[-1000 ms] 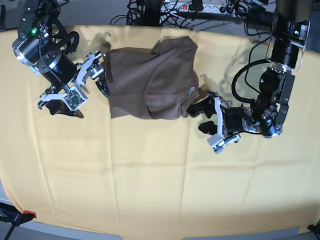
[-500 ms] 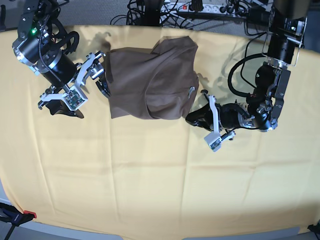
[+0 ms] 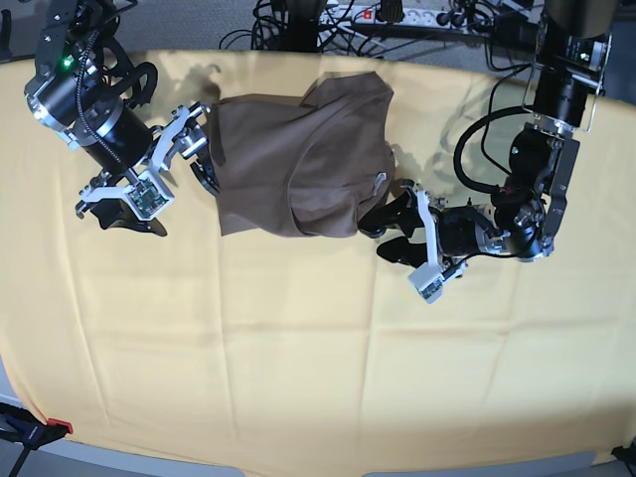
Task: Fold the T-shirt properly
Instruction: 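Lower the left gripper to the bundle's edge and grasp the fabric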
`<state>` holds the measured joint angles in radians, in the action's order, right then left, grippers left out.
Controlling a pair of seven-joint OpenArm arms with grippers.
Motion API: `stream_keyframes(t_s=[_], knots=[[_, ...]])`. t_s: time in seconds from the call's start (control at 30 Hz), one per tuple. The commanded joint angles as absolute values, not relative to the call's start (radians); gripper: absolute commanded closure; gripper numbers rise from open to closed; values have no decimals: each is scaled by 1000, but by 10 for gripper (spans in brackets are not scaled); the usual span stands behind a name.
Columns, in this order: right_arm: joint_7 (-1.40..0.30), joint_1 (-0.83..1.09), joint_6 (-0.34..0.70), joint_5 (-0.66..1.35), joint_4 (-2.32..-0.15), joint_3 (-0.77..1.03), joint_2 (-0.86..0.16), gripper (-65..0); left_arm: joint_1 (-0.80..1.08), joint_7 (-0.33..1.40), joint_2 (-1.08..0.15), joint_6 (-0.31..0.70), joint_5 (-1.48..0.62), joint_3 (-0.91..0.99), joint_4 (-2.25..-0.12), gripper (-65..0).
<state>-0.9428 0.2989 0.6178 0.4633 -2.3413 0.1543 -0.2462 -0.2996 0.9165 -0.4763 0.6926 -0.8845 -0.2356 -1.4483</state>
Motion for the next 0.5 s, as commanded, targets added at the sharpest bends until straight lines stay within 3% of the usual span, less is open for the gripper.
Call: stream_keyframes(t_s=[0.0,0.23,0.3,0.4,0.47], knots=[[-912,291,617,474,-2356,159,-252,-493,-327,913,-483,698,-925,-229,-1462,-347],[-903,291,617,475,-2356,159,-252,-493,-324,1024,-482,698,-1005,-229,-1462,-336],[-900,291,617,475,-2356,159,-252,-493,-322,1003,-480,698,-1004,-229,-1462,-258],[-894,291,617,475,-2356,159,-252,-493,-317,966,-476,698,-998,-229,-1462,0],[-894,291,617,474,-2356,159,-252,-493,-316,965,-473,698,-993,-229,-1462,0]])
